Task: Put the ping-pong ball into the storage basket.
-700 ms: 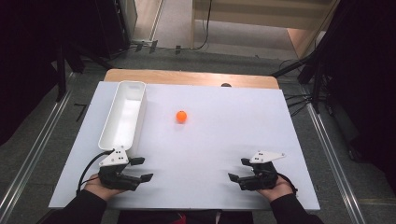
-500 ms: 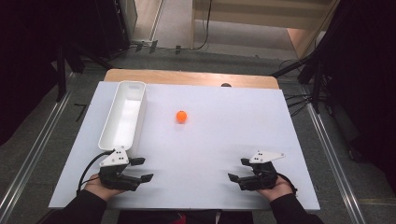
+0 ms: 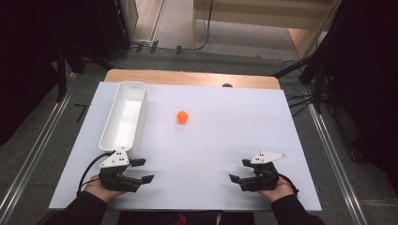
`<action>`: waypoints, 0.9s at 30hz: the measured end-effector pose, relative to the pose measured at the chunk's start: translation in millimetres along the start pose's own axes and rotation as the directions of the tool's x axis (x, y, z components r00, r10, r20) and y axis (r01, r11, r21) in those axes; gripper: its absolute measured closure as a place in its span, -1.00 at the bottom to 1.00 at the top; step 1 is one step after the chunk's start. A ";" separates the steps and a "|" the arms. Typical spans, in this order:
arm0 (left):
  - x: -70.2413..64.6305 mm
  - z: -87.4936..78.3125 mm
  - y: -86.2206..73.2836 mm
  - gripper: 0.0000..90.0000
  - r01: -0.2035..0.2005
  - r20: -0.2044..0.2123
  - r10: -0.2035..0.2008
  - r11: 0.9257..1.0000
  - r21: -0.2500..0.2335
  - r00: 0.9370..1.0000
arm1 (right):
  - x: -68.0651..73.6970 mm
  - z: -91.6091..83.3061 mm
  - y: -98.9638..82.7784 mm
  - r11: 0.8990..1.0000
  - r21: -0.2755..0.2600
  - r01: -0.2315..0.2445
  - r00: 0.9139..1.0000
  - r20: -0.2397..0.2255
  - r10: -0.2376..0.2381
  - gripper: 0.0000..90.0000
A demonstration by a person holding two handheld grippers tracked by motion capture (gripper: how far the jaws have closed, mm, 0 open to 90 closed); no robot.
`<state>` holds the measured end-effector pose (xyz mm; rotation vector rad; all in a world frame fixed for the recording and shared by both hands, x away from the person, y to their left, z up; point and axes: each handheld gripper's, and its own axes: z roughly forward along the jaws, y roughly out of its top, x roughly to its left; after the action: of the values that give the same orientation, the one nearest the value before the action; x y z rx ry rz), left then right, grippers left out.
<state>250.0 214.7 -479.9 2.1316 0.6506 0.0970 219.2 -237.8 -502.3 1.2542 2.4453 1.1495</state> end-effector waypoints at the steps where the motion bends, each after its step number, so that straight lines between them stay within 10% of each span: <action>1: 0.0 -0.1 -0.1 -0.31 0.001 0.002 -0.001 1.000 -0.001 1.000 | 0.0 0.1 0.2 1.000 0.001 0.001 1.000 -0.001 -0.001 -0.59; 27: -0.5 3.7 0.5 -0.31 0.003 0.029 -0.003 1.000 0.000 1.000 | -0.5 1.8 -0.3 1.000 0.019 -0.002 1.000 -0.005 0.003 -0.59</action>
<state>250.8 211.5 -481.6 2.1278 0.6362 0.0644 220.2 -237.3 -503.8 1.2617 2.4648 1.1333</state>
